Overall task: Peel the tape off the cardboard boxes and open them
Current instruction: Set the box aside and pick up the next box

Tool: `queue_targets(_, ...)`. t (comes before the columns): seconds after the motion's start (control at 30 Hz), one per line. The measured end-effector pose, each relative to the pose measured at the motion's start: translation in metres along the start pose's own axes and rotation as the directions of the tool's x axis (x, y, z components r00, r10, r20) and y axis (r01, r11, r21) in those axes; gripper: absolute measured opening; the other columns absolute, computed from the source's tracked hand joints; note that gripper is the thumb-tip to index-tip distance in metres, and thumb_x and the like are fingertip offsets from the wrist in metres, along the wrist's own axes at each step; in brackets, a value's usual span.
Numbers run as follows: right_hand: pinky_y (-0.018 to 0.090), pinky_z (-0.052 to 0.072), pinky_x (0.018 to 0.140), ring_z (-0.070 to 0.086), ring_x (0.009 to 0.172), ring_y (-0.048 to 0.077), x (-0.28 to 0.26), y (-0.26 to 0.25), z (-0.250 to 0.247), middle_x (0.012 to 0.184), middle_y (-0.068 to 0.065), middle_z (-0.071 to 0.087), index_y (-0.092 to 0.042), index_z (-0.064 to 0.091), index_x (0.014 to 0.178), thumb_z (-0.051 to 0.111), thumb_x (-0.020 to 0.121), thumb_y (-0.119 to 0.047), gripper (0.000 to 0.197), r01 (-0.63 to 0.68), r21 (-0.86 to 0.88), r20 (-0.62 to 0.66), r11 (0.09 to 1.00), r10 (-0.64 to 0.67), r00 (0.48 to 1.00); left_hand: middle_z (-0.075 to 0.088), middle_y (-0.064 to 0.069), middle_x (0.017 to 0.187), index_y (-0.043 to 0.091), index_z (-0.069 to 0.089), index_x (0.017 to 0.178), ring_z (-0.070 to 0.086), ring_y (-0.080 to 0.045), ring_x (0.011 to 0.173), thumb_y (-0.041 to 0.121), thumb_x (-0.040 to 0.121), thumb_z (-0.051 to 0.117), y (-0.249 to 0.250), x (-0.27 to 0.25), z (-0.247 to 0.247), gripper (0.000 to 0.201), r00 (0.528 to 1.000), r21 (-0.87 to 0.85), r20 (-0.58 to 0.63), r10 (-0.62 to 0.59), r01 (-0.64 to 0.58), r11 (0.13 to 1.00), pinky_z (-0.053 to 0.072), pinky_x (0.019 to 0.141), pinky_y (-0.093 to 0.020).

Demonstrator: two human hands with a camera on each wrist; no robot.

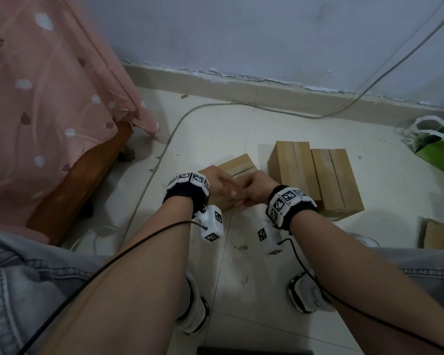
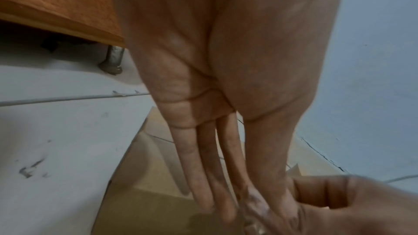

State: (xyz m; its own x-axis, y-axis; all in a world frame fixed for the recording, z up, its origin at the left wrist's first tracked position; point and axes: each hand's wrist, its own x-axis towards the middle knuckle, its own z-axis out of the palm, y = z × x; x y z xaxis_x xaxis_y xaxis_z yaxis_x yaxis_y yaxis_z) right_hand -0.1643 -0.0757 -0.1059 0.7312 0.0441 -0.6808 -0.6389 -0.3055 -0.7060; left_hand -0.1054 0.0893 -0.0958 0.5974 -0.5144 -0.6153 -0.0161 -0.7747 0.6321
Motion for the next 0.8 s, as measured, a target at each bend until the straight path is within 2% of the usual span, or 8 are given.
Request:
queue_targets(0.07, 0.046, 0.060, 0.080, 0.071, 0.082, 0.032, 0.002, 0.004, -0.005, 0.088, 0.020, 0.073, -0.005, 0.068, 0.078, 0.083, 0.075, -0.009, 0.015, 0.017, -0.029, -0.053, 0.999, -0.018, 0.998, 0.075, 0.009, 0.104, 0.032, 0.075, 0.108, 0.070, -0.006, 0.097, 0.030, 0.078, 0.082, -0.001, 0.001, 0.003, 0.031, 1.000, -0.056, -0.015, -0.001, 0.000, 0.998, 0.054, 0.095, -0.030)
queue_targets(0.17, 0.029, 0.055, 0.061, 0.059, 0.065, 0.020, 0.001, 0.005, -0.007, 0.071, 0.007, 0.066, -0.011, 0.069, 0.070, 0.086, 0.072, -0.017, 0.018, 0.047, -0.086, -0.088, 0.995, -0.054, 0.995, 0.077, -0.003, 0.090, 0.016, 0.078, 0.095, 0.074, -0.015, 0.086, 0.022, 0.076, 0.084, -0.005, 0.001, 0.007, 0.021, 0.998, -0.188, -0.063, -0.019, 0.007, 0.982, 0.056, 0.093, -0.036)
queue_targets(0.23, 0.024, 0.051, 0.054, 0.058, 0.056, 0.017, 0.001, 0.004, -0.006, 0.062, 0.005, 0.064, -0.008, 0.069, 0.069, 0.085, 0.073, -0.014, 0.018, 0.055, -0.055, -0.059, 0.997, -0.058, 0.997, 0.076, -0.011, 0.087, 0.008, 0.077, 0.090, 0.074, -0.024, 0.087, 0.013, 0.076, 0.083, -0.006, 0.001, 0.011, 0.017, 0.996, -0.233, -0.085, -0.026, 0.006, 0.973, 0.056, 0.093, -0.040)
queue_targets(0.3, 0.019, 0.052, 0.051, 0.064, 0.053, 0.014, -0.001, 0.004, -0.004, 0.058, 0.006, 0.067, -0.001, 0.069, 0.075, 0.082, 0.076, -0.007, 0.014, 0.057, 0.016, -0.026, 0.998, -0.057, 0.998, 0.076, -0.010, 0.085, 0.012, 0.077, 0.084, 0.074, -0.026, 0.089, 0.013, 0.075, 0.084, -0.007, 0.001, 0.013, 0.011, 0.994, -0.230, -0.105, -0.036, 0.011, 0.973, 0.057, 0.092, -0.041)
queue_targets(0.4, 0.019, 0.055, 0.056, 0.070, 0.061, 0.016, -0.004, 0.005, -0.002, 0.067, 0.010, 0.071, 0.008, 0.070, 0.084, 0.078, 0.078, -0.001, 0.013, 0.066, 0.110, 0.044, 0.992, -0.071, 0.997, 0.076, -0.004, 0.081, 0.020, 0.079, 0.078, 0.072, -0.024, 0.092, 0.023, 0.071, 0.088, -0.010, 0.000, 0.012, 0.011, 0.991, -0.195, -0.126, -0.040, 0.015, 0.981, 0.056, 0.092, -0.040)
queue_targets(0.53, 0.024, 0.058, 0.066, 0.073, 0.078, 0.024, -0.001, 0.006, -0.006, 0.087, 0.021, 0.072, 0.011, 0.069, 0.092, 0.070, 0.083, 0.008, 0.010, 0.050, 0.184, 0.114, 0.982, -0.072, 0.991, 0.076, -0.012, 0.082, 0.014, 0.077, 0.075, 0.074, -0.027, 0.088, 0.010, 0.071, 0.086, -0.014, 0.000, 0.011, 0.010, 0.991, -0.254, -0.125, -0.039, 0.006, 0.967, 0.056, 0.092, -0.043)
queue_targets(0.7, 0.025, 0.060, 0.074, 0.073, 0.077, 0.020, 0.005, 0.008, -0.004, 0.086, 0.019, 0.071, 0.009, 0.067, 0.088, 0.062, 0.086, 0.013, 0.007, 0.042, 0.273, 0.125, 0.961, -0.079, 0.989, 0.076, -0.013, 0.083, 0.011, 0.073, 0.082, 0.075, -0.026, 0.084, 0.008, 0.071, 0.084, -0.004, 0.001, 0.005, 0.016, 0.992, -0.219, -0.091, -0.086, 0.064, 0.974, 0.057, 0.090, -0.043)
queue_targets(0.8, 0.031, 0.058, 0.087, 0.069, 0.095, 0.028, 0.009, 0.012, -0.002, 0.104, 0.028, 0.067, 0.011, 0.065, 0.092, 0.056, 0.089, 0.014, 0.010, 0.021, 0.308, 0.164, 0.951, -0.075, 0.984, 0.075, -0.016, 0.082, 0.008, 0.072, 0.083, 0.075, -0.027, 0.082, 0.001, 0.073, 0.081, -0.003, 0.003, 0.006, 0.015, 0.990, -0.236, -0.097, -0.102, 0.076, 0.969, 0.059, 0.087, -0.041)
